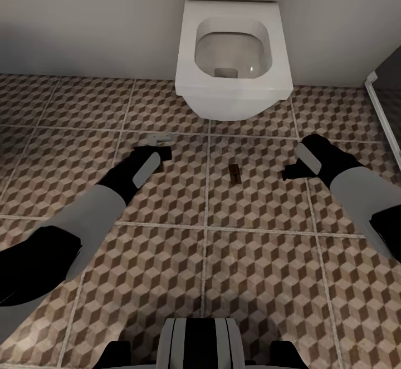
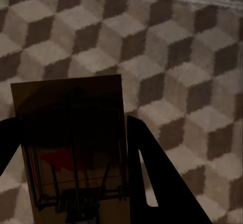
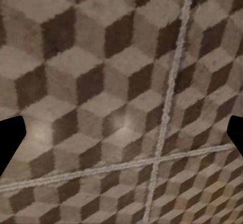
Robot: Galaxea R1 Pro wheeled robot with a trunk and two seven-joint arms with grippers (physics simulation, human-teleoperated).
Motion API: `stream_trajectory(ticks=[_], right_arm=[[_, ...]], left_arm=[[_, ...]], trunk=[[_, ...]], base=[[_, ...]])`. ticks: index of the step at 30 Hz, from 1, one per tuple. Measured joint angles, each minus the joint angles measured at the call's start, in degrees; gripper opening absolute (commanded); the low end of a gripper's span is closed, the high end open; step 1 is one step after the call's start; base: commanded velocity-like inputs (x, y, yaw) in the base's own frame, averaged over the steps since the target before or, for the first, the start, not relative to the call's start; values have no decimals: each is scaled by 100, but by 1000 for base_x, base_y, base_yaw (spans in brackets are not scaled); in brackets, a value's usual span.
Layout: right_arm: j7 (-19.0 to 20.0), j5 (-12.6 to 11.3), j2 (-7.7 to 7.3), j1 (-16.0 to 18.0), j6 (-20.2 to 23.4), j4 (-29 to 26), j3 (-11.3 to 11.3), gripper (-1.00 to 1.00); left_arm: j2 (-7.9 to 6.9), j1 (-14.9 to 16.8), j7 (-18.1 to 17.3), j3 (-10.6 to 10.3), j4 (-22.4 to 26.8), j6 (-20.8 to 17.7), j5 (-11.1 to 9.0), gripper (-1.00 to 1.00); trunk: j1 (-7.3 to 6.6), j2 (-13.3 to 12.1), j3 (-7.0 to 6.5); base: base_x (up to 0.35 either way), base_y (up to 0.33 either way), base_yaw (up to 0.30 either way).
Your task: Take the four mousetraps from the cabinet in the bathroom and place them on the bathroom floor. Make sure all four end up on the same floor surface, and ensure that at least two of them are either under or directly next to the same bathroom sink.
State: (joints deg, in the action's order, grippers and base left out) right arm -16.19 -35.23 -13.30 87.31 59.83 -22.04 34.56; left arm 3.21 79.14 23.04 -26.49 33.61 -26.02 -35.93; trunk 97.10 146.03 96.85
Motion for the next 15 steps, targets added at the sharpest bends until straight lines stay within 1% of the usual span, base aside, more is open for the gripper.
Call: stream_trajectory(ticks=[4, 15], right_arm=[[2, -1, -10, 1, 0, 0, 0, 100], [3, -2, -16, 1, 0, 0, -4, 100]], left_arm=[[64, 0, -7, -3, -25, 84, 5, -100], [182, 1, -20, -27, -41, 220, 17, -100]], trunk=[[0, 0, 0], [0, 0, 0]], base=[[0, 0, 0], [0, 0, 0]])
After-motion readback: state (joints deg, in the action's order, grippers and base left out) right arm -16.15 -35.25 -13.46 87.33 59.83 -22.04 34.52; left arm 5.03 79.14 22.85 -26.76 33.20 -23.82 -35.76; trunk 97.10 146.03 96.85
